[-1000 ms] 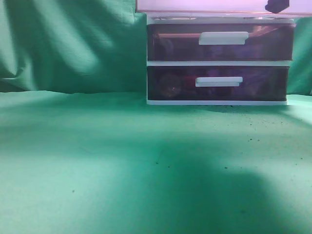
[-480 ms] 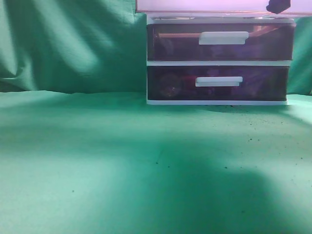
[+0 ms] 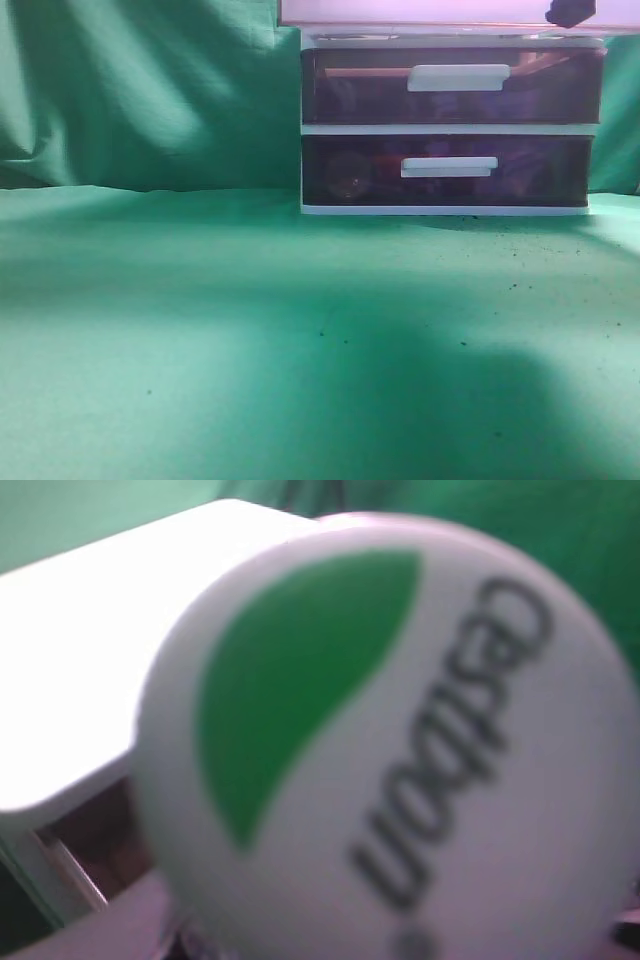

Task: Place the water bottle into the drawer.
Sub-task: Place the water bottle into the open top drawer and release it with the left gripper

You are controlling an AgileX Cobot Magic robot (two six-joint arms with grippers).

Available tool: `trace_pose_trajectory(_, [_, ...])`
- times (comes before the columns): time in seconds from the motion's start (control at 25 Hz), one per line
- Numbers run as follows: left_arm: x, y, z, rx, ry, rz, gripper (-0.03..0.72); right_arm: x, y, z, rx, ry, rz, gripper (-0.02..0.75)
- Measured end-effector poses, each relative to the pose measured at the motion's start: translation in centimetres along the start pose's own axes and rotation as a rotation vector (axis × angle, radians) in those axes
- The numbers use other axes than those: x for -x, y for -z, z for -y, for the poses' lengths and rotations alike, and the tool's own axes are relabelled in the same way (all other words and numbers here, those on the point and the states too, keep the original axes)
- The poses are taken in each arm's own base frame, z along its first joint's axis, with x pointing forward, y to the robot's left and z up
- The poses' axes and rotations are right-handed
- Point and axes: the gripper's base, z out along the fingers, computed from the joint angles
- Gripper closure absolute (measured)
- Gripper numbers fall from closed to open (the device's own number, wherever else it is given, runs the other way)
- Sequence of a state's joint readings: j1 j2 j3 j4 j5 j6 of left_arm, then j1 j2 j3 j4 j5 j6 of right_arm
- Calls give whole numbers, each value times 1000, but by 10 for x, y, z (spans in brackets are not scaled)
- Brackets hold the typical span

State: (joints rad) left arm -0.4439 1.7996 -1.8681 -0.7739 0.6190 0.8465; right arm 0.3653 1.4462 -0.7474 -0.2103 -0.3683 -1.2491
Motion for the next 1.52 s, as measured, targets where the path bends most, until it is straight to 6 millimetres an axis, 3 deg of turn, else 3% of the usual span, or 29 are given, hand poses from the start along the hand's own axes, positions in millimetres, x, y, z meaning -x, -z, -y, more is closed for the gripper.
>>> trace_pose_trajectory(0.16, [-27, -27, -9, -1, -15, -77, 376, 0, 0, 0, 0, -2, -1, 631])
trace_pose_trajectory(0.32, [-40, -40, -13, 4, -32, -115, 376, 0, 0, 0, 2, -2, -2, 631])
trace_pose_trajectory(0.44, [-46, -47, -14, 1, -22, -117, 249, 0, 0, 0, 4, -2, -2, 631])
trace_pose_trajectory(0.52, [-42, -47, -11, -9, 6, -88, 120, 0, 0, 0, 5, -4, -3, 631])
trace_pose_trajectory(0.6, [-35, -48, -7, -30, 20, -38, 43, 0, 0, -1, 6, -4, -4, 631])
trace_pose_trajectory(0.76, [-21, -52, 11, -96, -57, 99, 42, 0, 0, -1, 9, -4, -5, 631])
trace_pose_trajectory(0.84, [-10, -55, 25, -115, -100, 193, 110, 0, 0, -1, 9, -4, -5, 631])
trace_pose_trajectory(0.92, [-5, -63, 40, -121, -122, 288, 102, -1, 0, -1, 10, -8, -6, 631])
trace_pose_trajectory(1.2, [-14, -127, 83, -171, -247, 411, 102, -1, 0, -2, 19, -21, -9, 631])
trace_pose_trajectory(1.24, [-15, -136, 84, -175, -251, 422, 142, 0, 0, -2, 21, -29, -9, 631])
trace_pose_trajectory(1.36, [-16, -150, 82, -178, -248, 455, 127, 0, 0, -3, 25, -41, -10, 631])
trace_pose_trajectory(1.52, [-11, -152, 77, -119, -224, 457, 127, 1, 0, -3, 24, -40, -8, 631])
